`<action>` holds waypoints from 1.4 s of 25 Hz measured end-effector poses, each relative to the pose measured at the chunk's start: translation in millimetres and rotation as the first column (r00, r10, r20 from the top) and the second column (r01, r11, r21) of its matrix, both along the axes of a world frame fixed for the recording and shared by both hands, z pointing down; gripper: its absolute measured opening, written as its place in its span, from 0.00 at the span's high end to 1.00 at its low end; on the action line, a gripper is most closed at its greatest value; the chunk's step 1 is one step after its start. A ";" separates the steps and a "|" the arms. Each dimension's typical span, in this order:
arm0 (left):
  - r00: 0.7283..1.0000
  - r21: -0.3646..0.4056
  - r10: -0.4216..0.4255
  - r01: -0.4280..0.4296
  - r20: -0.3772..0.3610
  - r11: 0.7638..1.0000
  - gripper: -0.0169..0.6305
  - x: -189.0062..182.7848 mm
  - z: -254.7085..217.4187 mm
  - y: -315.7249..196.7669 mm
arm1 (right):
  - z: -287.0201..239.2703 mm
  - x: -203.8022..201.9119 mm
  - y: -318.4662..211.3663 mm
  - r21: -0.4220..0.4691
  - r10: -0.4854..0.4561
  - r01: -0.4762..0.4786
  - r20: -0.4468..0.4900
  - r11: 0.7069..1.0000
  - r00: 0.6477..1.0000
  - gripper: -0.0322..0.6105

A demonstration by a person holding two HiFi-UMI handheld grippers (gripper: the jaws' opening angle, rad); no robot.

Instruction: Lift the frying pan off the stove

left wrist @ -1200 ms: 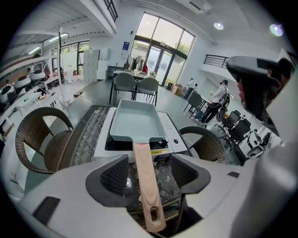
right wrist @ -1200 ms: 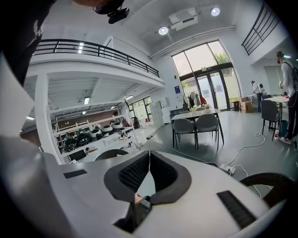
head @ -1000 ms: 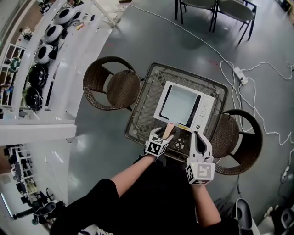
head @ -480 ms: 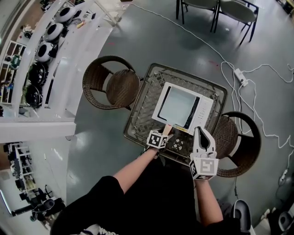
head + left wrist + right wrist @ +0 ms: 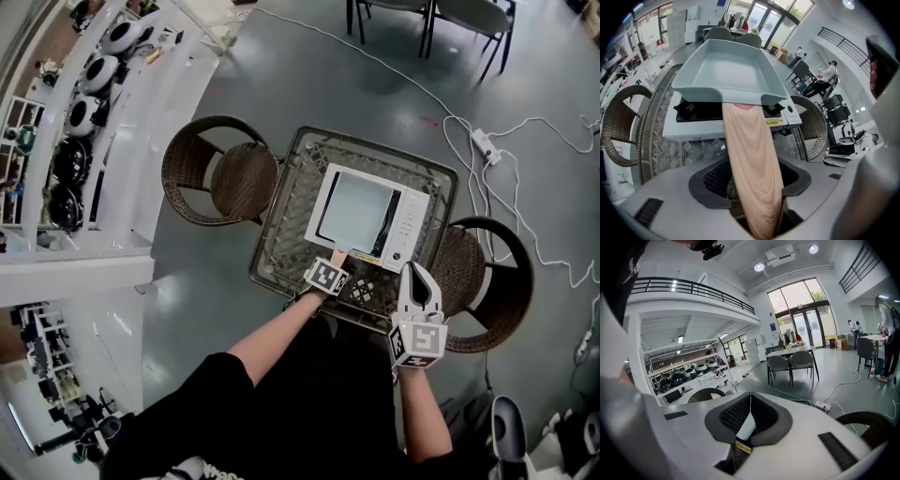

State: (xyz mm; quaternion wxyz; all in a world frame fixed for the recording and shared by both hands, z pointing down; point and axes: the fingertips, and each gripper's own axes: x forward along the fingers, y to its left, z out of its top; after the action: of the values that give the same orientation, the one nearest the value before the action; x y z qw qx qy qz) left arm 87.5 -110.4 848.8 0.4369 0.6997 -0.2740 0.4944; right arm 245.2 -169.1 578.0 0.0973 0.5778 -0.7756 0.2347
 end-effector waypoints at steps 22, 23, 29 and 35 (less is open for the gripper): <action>0.993 -0.021 -0.094 0.093 -0.073 0.995 0.91 22.4 0.5 -5.8 | 12.2 21.8 16.1 -0.004 0.054 -0.054 0.005 0.999 0.999 0.90; 0.990 -0.021 -0.110 0.108 -0.092 0.994 0.91 23.4 -1.5 -6.8 | 12.4 21.5 16.4 -0.005 0.057 -0.057 0.007 0.998 0.998 0.90; 0.987 -0.019 -0.131 0.130 -0.091 0.991 0.92 17.6 -5.9 -0.5 | 9.1 12.6 23.0 -0.009 0.048 -0.048 0.007 0.999 0.999 0.90; 0.986 -0.019 -0.128 0.127 -0.108 0.992 0.93 14.6 -12.3 4.2 | 11.8 6.5 30.1 -0.024 0.060 -0.060 -0.004 0.998 0.998 0.90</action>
State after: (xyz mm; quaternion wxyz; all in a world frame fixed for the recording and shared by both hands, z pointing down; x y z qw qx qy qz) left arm 102.0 -106.2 836.5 0.4860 0.7040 -0.2911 0.4282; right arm 251.7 -138.9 589.9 0.0983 0.5998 -0.7550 0.2460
